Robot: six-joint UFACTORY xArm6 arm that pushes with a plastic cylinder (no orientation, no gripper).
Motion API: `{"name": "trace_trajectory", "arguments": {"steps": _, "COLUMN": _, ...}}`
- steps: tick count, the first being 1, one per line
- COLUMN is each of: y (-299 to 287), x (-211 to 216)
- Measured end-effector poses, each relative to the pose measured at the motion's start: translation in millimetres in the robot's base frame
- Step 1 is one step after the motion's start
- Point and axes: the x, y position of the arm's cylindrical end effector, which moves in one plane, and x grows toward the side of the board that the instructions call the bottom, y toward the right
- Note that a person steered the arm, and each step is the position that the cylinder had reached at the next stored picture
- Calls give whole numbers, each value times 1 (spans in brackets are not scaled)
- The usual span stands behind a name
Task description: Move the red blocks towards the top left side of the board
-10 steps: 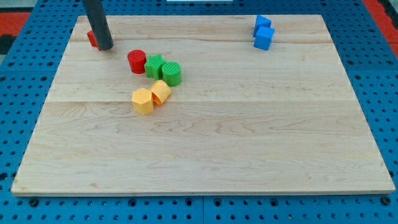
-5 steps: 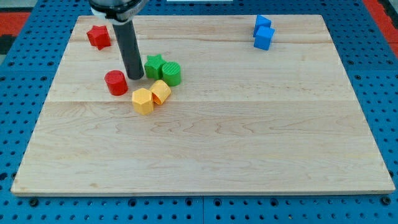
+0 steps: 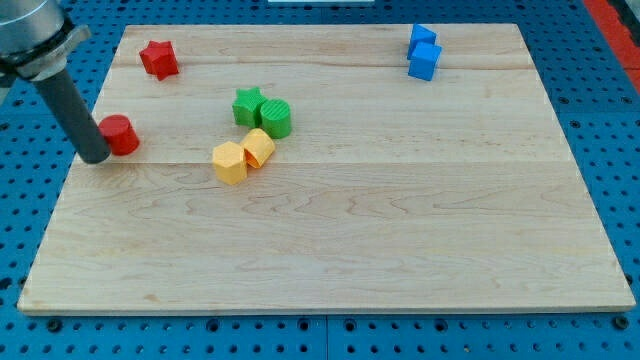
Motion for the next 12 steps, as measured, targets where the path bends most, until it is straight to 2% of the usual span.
{"name": "trace_trajectory", "arguments": {"steps": 2, "y": 4, "x": -65}}
{"name": "trace_trajectory", "arguments": {"steps": 4, "y": 6, "x": -36}}
{"name": "trace_trajectory", "arguments": {"steps": 6, "y": 47, "x": -119}}
{"name": "trace_trajectory", "arguments": {"steps": 8, "y": 54, "x": -129}}
{"name": "trace_trajectory", "arguments": {"steps": 12, "y": 21, "x": -130}}
